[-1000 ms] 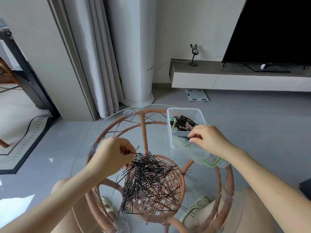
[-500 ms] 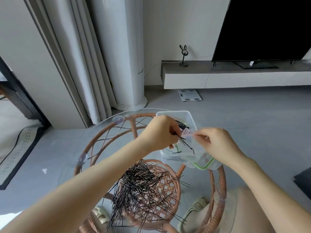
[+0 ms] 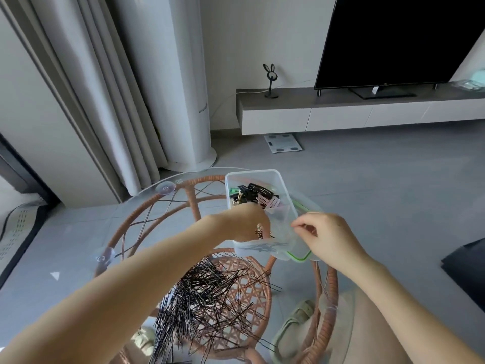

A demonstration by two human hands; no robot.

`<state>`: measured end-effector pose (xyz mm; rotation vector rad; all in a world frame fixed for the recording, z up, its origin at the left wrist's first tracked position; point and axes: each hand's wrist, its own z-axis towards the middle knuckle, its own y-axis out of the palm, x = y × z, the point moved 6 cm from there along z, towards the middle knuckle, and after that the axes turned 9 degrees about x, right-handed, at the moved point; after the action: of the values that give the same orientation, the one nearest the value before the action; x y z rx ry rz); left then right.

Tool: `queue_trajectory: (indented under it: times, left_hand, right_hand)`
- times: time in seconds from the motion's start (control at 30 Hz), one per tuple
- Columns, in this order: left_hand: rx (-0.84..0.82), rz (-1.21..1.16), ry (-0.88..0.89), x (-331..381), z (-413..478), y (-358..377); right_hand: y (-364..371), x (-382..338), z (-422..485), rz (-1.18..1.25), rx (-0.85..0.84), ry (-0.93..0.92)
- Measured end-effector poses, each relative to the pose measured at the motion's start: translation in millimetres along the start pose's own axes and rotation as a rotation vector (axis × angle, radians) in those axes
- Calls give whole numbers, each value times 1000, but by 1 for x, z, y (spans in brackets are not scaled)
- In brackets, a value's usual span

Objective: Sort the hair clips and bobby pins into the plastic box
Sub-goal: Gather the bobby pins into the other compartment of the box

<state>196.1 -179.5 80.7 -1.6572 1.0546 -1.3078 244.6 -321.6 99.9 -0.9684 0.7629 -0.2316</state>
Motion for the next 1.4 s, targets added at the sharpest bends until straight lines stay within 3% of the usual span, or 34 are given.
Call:
queue_trajectory:
  times: [0.13,0.23,0.33,0.43,0.57,0.7,0.8,0.93,1.03,1.17,1.27,1.33,1.4]
  left_hand:
    - [-88,-84,-1,2,-6,-4]
    - [-68,-145,17,2,-8,-13]
    - [56,-156,27,0,-10,-27]
    - [209,-187,9,-8,-17,-41]
    - [385,-175,-29,-24,-38,-48]
    - [610,-195,-176,-52,-76,-40]
    - [726,-89,-335,-84,-116,-11]
    - [535,11,-488,-117,-160,56]
    - [503,-27,-455,-117,-167,85]
    - [580,-180,-356,-79,-157,79]
    - [590,-342,-324,-61,-151,80]
    - [666,-466,-344,-66,-154,75]
    - [754,-415,-389,-82,-152,66]
  right_hand:
    - [-15,21,3,53,184,187]
    - [-9,50,0,-69,83,285]
    - [9,72,-7,-177,-108,332]
    - [20,80,-11,-218,-166,338]
    - [20,85,-17,-103,-106,366]
    - [-4,83,-35,-100,106,472]
    - [10,51,-65,-211,21,347]
    - [55,3,-107,-275,-182,183]
    - [79,-22,-107,-403,-120,104]
    - [123,-60,-106,-238,-231,85]
    - [129,-82,-110,-195,-133,4]
    - [122,-85,-107,-44,-96,2]
    - [108,-79,-97,74,-63,46]
